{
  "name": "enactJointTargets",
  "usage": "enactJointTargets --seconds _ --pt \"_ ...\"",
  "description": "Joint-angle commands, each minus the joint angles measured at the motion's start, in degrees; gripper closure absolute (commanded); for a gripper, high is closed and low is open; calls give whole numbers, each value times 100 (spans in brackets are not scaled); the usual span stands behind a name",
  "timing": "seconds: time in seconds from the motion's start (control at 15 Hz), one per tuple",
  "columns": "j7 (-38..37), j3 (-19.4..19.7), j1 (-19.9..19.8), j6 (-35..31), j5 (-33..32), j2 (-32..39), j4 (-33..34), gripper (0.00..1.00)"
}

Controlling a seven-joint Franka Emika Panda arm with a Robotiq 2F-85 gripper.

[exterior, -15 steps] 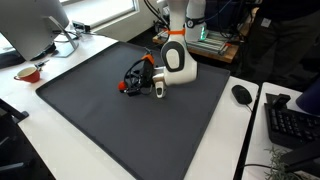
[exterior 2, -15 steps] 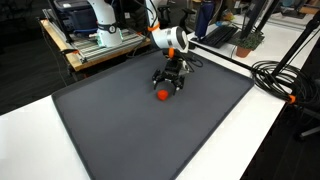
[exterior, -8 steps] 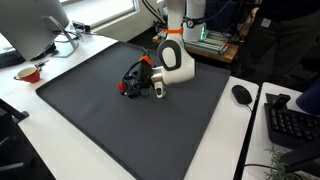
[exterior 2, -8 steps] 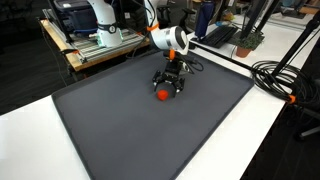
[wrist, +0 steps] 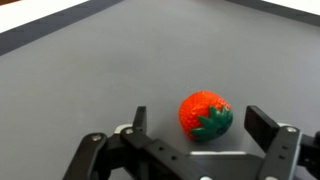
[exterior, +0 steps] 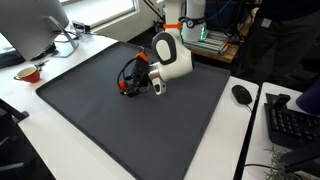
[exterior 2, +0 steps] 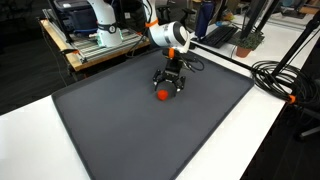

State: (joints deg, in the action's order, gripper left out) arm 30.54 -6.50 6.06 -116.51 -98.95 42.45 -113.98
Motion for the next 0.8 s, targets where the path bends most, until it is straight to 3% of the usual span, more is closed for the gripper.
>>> enactJointTargets --seconds 0.0,0.73 --pt "208 35 -1 8 164 83 61 0" --pt "603 35 -93 -165 203 138 105 3"
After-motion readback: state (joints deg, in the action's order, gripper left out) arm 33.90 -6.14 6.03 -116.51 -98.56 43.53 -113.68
